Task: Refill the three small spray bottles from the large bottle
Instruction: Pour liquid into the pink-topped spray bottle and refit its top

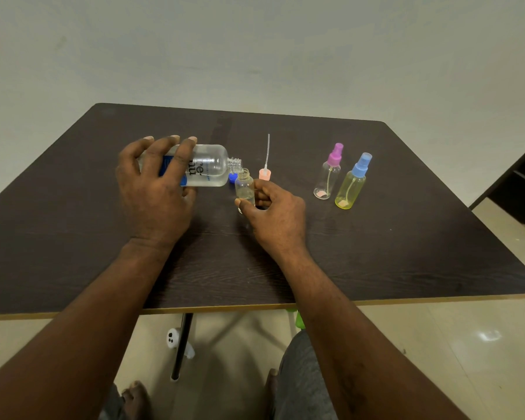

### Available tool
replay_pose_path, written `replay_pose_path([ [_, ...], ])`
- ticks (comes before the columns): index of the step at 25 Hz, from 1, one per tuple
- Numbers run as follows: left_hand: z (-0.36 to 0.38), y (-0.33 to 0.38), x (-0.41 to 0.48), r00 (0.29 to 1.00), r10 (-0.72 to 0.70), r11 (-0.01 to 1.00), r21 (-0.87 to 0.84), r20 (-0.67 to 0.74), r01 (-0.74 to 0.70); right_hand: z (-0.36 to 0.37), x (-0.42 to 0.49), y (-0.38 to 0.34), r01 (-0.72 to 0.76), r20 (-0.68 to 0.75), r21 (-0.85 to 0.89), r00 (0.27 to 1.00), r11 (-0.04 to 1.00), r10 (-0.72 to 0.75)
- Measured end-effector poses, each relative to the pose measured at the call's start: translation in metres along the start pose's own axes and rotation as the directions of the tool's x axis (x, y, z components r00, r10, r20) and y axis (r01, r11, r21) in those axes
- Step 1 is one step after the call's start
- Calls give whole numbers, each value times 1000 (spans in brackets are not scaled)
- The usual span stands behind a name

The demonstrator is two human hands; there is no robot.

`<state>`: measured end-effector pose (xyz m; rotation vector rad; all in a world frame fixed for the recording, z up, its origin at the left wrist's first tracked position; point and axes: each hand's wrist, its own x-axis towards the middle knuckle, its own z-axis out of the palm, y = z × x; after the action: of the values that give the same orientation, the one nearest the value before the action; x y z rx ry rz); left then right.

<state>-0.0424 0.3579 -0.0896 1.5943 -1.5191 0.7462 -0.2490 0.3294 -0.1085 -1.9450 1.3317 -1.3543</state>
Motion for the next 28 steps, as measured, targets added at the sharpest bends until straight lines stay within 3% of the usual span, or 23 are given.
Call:
replay_pose_path([
  [28,2,-1,0,1000,4,1000,3,-12,-4,0,0,0,3,-3,-12,1000,1000,-3],
])
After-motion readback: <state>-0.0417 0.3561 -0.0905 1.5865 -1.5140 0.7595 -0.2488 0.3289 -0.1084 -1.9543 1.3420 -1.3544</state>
